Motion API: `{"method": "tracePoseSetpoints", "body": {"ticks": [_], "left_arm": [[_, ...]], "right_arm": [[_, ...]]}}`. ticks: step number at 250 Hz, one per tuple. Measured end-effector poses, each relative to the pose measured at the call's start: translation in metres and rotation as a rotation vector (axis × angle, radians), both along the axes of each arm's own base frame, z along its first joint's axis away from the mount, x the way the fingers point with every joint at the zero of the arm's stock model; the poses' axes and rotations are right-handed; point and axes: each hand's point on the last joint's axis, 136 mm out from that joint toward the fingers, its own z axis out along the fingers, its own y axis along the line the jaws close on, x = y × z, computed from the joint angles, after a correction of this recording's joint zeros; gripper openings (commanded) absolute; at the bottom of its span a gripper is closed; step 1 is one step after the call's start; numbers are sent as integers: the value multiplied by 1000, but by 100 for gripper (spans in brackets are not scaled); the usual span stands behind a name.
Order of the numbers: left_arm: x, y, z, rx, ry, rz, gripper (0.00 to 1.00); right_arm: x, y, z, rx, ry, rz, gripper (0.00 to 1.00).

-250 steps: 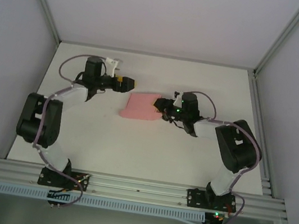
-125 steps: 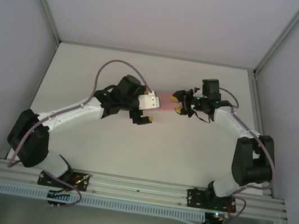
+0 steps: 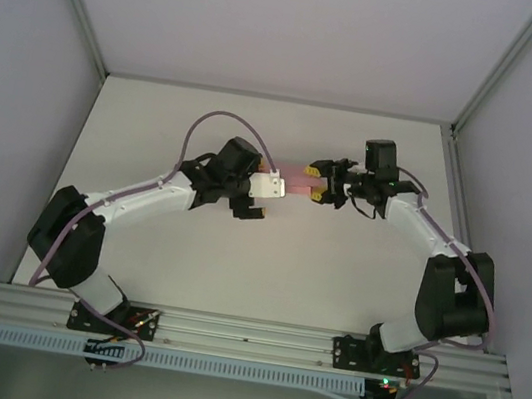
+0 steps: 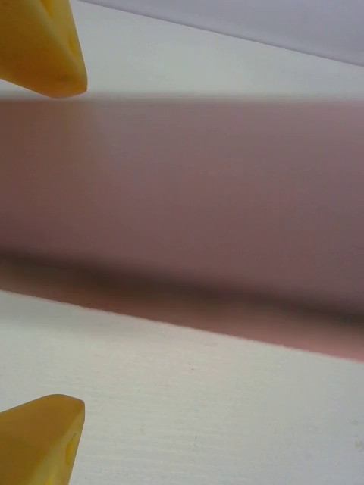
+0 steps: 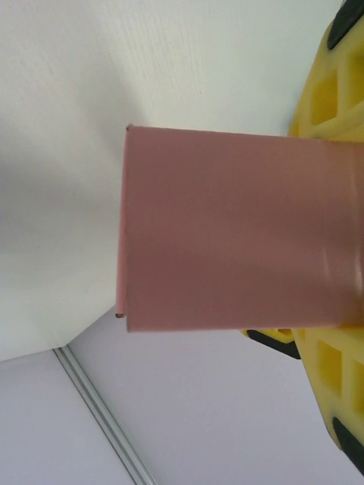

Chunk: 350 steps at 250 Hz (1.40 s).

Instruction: Assemble paper box

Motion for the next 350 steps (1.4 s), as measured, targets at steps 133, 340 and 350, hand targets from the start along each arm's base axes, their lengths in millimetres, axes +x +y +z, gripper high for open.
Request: {"method": "tracePoseSetpoints", "body": {"ticks": [133,340,350], "left_arm": [[9,-2,7,25,-70,-27,35],[-5,55,-57,341,411,-56,35],[-9,56,-59,349,434,-61,35]], "right_arm": [[-10,5,-8,17,48,12,61],[-20,-30,40,-526,-1174,355,89],[-25,-16,36,-539,-1201,435,86]]}}
